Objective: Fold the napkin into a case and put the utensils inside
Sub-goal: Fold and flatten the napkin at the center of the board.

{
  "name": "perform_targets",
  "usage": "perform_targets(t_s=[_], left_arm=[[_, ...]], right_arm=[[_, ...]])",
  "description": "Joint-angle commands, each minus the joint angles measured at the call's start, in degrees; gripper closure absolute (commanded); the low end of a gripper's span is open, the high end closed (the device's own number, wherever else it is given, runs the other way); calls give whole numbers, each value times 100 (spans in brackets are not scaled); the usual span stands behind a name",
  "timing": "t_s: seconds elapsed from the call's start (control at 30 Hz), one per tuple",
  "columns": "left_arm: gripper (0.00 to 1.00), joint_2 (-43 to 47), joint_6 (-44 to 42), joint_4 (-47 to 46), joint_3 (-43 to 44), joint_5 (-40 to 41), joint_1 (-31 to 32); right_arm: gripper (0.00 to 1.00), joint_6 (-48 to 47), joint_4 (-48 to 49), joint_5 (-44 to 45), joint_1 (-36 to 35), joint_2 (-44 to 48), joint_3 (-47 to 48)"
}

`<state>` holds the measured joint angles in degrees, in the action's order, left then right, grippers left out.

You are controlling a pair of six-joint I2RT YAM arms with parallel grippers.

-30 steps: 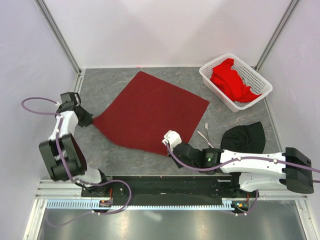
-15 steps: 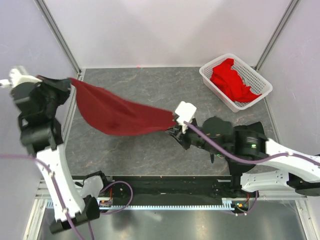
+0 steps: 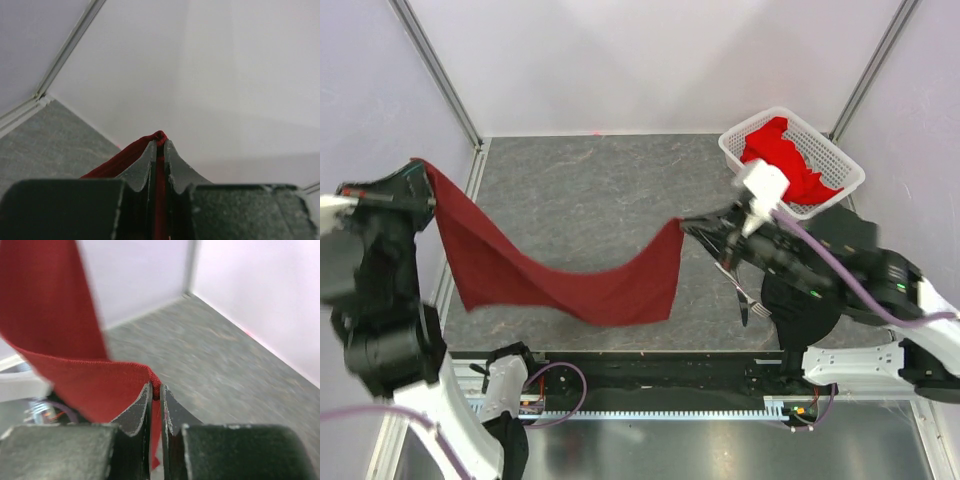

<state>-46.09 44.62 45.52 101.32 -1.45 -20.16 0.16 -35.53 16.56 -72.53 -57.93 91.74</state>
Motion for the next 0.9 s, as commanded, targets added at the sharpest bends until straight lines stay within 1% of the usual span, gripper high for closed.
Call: perform_targets(t_s=[0.0,0.03,0.07,0.1,0.13,0.17,0.2,0.23,0.27,0.3,0.33,0.37,0.47,0.53,0.63,0.7,0.77,0.8,0.87], left_arm=[[98,-874,520,-516,-1112,-65,-23],[98,-963,556,-892,-1340,-48,-5],[98,-1103,609,-1061,-1760,-83,12],[98,-1261,644,-1210,-1904,-179,30],[98,-1645,627,-1395,-1975,-180,73],[98,-1841,609,-1483,-2063,-136,231],[98,-2043,522,-1580,-2072,-66,310],[98,-2480,460,-1685,-2072,-13,407],[98,-2676,425,-1808,-2003,-22,512],[98,-2904,381,-1853,-1941,-22,566],[98,-3263,363,-1923,-1897,-13,601],[98,-3432,346,-1993,-1792,5,653],[98,-3731,363,-2020,-1581,-100,636],[98,-3689,372,-2064,-1501,-320,636],[98,-3390,354,-2091,-1273,-627,637],[98,-3013,267,-2169,-1097,-891,628],[98,-2679,301,-2231,-1070,-936,628],[98,-2373,319,-2240,-1062,-944,628],[98,-2046,267,-2197,-939,-936,619]], right_arm=[[100,230,300,251,1380,-666,-375],[100,308,484,191,1547,-884,-568],[100,439,572,-54,2254,-1017,-640],[100,763,643,-456,2661,-1314,-745],[100,922,713,-774,3048,-1509,-694],[100,1028,705,-1299,3635,-1728,-623],[100,1134,679,-1443,3850,-2165,-379],[100,1126,601,-1497,3991,-2361,-246],[100,1109,591,-1350,4132,-2537,-132],[100,1109,591,-1313,4185,-2861,104],[100,1117,687,-1304,4229,-2986,159],[100,1091,801,-1287,4256,-3091,177],[100,907,1048,-1269,4239,-3391,387],[100,775,1109,-1313,4239,-3383,599],[100,371,1223,-1637,4212,-3032,626],[100,72,1494,-2136,4212,-2630,425],[100,36,1767,-2393,4204,-2321,222],[100,36,1986,-2524,4203,-2032,56],[100,-120,2067,-2911,4203,-1680,-7]])
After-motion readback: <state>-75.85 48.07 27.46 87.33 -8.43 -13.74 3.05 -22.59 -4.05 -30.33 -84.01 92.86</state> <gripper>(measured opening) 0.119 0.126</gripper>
